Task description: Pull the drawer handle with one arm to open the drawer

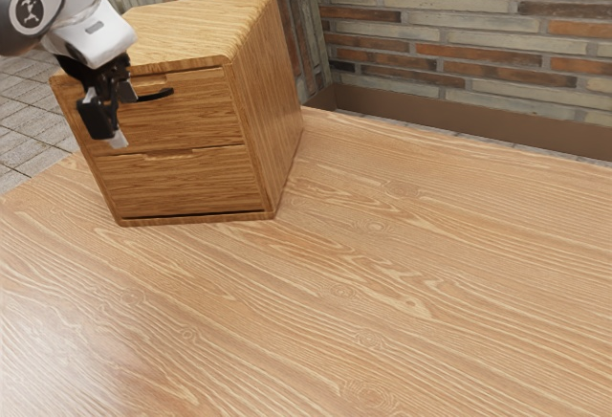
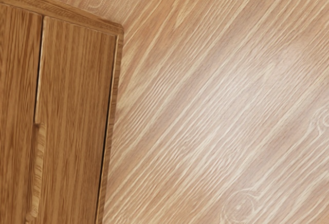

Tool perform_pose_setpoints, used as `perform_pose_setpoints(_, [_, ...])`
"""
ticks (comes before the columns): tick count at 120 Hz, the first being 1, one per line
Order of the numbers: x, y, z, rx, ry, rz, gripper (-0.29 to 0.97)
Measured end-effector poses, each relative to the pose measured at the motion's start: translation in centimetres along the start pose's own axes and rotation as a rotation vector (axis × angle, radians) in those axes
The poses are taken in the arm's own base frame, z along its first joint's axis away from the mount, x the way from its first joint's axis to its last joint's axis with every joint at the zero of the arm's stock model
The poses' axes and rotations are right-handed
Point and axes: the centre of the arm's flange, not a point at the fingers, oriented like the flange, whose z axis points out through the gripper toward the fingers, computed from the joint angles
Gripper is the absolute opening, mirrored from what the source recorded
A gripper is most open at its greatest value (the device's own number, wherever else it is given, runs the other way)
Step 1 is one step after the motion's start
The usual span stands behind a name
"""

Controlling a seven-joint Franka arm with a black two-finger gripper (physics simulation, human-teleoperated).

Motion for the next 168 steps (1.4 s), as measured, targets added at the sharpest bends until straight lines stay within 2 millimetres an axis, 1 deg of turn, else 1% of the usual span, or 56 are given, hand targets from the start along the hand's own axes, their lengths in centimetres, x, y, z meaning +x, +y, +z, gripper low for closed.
perform_pose_setpoints(14, [-1.3, -1.1, 0.6, 0.029, 0.031, 0.0, 0.68])
perform_pose_setpoints(20, [-2.0, -1.7, 1.1, 0.042, 0.036, -0.003, 0.66])
perform_pose_setpoints(37, [-3.8, -3.4, 2.6, 0.077, 0.034, -0.015, 0.45])
perform_pose_setpoints(49, [-4.7, -5.2, 4.6, 0.098, 0.02, -0.02, 0.36])
perform_pose_setpoints(53, [-4.7, -5.8, 4.9, 0.112, 0.018, -0.018, 0.34])
perform_pose_setpoints(58, [-4.3, -6.5, 5.1, 0.127, 0.02, -0.008, 0.32])
perform_pose_setpoints(68, [-2.8, -7.1, 5.1, 0.152, 0.031, 0.023, 0.29])
perform_pose_setpoints(73, [-2.4, -7.3, 5.0, 0.162, 0.036, 0.032, 0.28])
perform_pose_setpoints(98, [-3.4, -8.9, 5.7, 0.188, 0.029, 0.034, 0.25])
perform_pose_setpoints(113, [-3.9, -9.5, 6.7, 0.179, 0.037, 0.033, 0.25])
perform_pose_setpoints(142, [-3.8, -9.9, 8.5, 0.158, 0.043, 0.051, 0.24])
perform_pose_setpoints(158, [-4.0, -9.2, 8.1, 0.156, 0.048, 0.06, 0.12])
perform_pose_setpoints(168, [-4.2, -8.9, 8.8, 0.142, 0.047, 0.062, 0.05])
